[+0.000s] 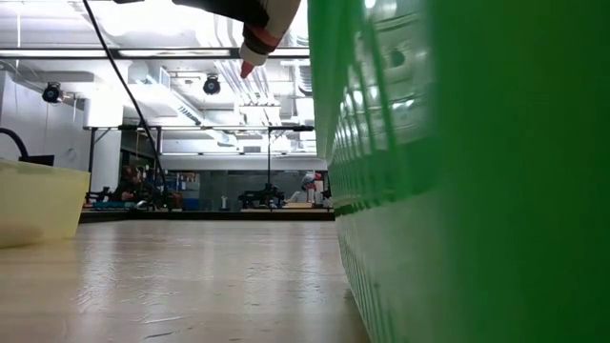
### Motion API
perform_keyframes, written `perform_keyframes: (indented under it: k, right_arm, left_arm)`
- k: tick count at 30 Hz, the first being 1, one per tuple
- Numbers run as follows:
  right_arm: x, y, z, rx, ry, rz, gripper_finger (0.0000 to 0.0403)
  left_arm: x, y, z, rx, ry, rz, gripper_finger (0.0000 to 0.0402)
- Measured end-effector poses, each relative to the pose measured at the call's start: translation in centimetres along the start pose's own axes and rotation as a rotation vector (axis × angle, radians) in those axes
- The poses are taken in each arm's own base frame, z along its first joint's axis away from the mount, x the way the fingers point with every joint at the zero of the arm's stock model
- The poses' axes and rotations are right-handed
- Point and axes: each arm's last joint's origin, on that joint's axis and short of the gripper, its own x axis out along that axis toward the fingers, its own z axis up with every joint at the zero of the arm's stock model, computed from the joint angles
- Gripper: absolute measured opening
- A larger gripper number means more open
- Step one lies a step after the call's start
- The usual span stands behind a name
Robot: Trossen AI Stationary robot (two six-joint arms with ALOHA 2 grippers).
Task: Pick & Place Food Item
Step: Put the pink food coloring bottle into the transparent bin
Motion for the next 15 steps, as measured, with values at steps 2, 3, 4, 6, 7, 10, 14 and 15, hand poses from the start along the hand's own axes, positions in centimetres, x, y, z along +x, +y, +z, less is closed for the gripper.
perform_keyframes:
  k: [2,3,4,6,7,10,14,15]
  right_arm:
    - [0.05,0.03,-0.14,-0.004,0.000,-0.008,0.0127]
    - [0.09,0.06,-0.22,-0.002,0.000,-0.009,0.0127]
    - [0.12,0.08,-0.28,-0.001,-0.002,-0.012,0.0127]
    - [0.14,0.11,-0.30,0.002,-0.006,-0.013,0.0127]
    - [0.14,0.11,-0.29,0.004,-0.007,-0.013,0.0127]
    - [0.15,0.11,-0.22,0.006,-0.014,-0.018,0.0127]
    - [0.14,0.08,-0.09,0.009,-0.024,-0.034,0.0127]
    - [0.14,0.09,-0.08,0.012,-0.026,-0.034,0.0127]
  left_arm:
    - [0.00,0.01,0.00,0.001,0.000,0.000,0.0053]
    - [0.01,0.00,-0.01,0.002,0.000,0.000,0.0053]
    - [0.01,0.01,-0.02,0.003,0.001,-0.001,0.0053]
    - [0.01,-0.01,-0.01,0.003,-0.001,-0.003,0.0053]
    - [0.01,-0.01,-0.01,0.003,-0.001,-0.003,0.0053]
    - [0.01,-0.02,0.01,0.003,-0.005,-0.009,0.0053]
    - [-0.13,0.04,0.15,-0.003,-0.030,-0.026,0.0054]
    - [-0.19,0.06,0.16,-0.004,-0.036,-0.034,0.0059]
